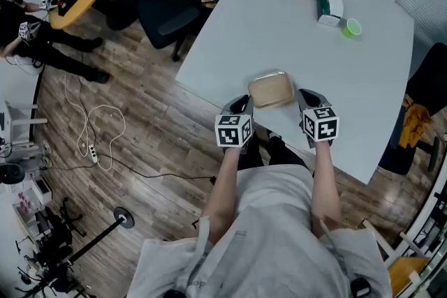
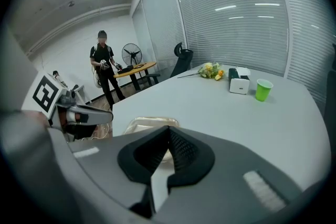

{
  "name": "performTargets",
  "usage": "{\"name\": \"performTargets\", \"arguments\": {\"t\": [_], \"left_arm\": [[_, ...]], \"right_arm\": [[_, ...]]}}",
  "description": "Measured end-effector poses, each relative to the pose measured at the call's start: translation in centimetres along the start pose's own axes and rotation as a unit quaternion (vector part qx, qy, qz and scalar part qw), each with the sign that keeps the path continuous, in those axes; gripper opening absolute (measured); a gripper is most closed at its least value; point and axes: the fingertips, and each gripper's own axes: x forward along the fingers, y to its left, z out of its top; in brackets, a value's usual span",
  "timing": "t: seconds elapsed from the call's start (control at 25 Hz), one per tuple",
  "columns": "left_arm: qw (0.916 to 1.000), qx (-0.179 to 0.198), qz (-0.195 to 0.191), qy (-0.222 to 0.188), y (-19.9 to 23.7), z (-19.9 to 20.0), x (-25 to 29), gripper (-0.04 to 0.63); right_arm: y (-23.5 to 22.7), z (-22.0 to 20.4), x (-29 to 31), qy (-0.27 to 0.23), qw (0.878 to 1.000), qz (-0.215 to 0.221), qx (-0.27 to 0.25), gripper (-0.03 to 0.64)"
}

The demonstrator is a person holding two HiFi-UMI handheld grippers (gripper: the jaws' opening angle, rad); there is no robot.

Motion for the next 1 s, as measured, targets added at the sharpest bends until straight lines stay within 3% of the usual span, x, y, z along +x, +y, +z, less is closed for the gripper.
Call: {"name": "performTargets", "arguments": {"t": [0.36, 0.56, 0.64, 0.72, 0.84, 1.0], "left_arm": [[0.9981, -0.016, 0.056, -0.02, -0.5, -0.9, 0.2, 0.058], [0.9958, -0.029, 0.081, -0.031, 0.0, -0.9, -0.3, 0.077], [0.9951, -0.035, 0.087, -0.032, 0.1, -1.0, -0.3, 0.098], [0.9948, -0.037, 0.091, -0.028, -0.1, -1.1, -0.1, 0.131], [0.9946, -0.038, 0.093, -0.025, -0.5, -1.2, 0.3, 0.161], [0.9944, -0.043, 0.095, -0.014, -0.6, -1.7, 1.2, 0.275]], "right_arm": [[-0.8, -1.1, 1.8, 0.016, 0.998, 0.065, -0.012, 0.003], [-1.4, -0.3, 2.2, 0.009, 0.997, 0.076, -0.013, 0.005], [-1.3, -0.3, 2.4, 0.007, 0.997, 0.082, -0.011, 0.005], [-1.0, -0.4, 2.8, 0.008, 0.996, 0.093, -0.008, 0.064], [-0.8, -0.5, 3.0, 0.007, 0.995, 0.101, -0.006, 0.085], [-0.2, -1.0, 3.6, 0.01, 0.993, 0.116, 0.002, 0.151]]}}
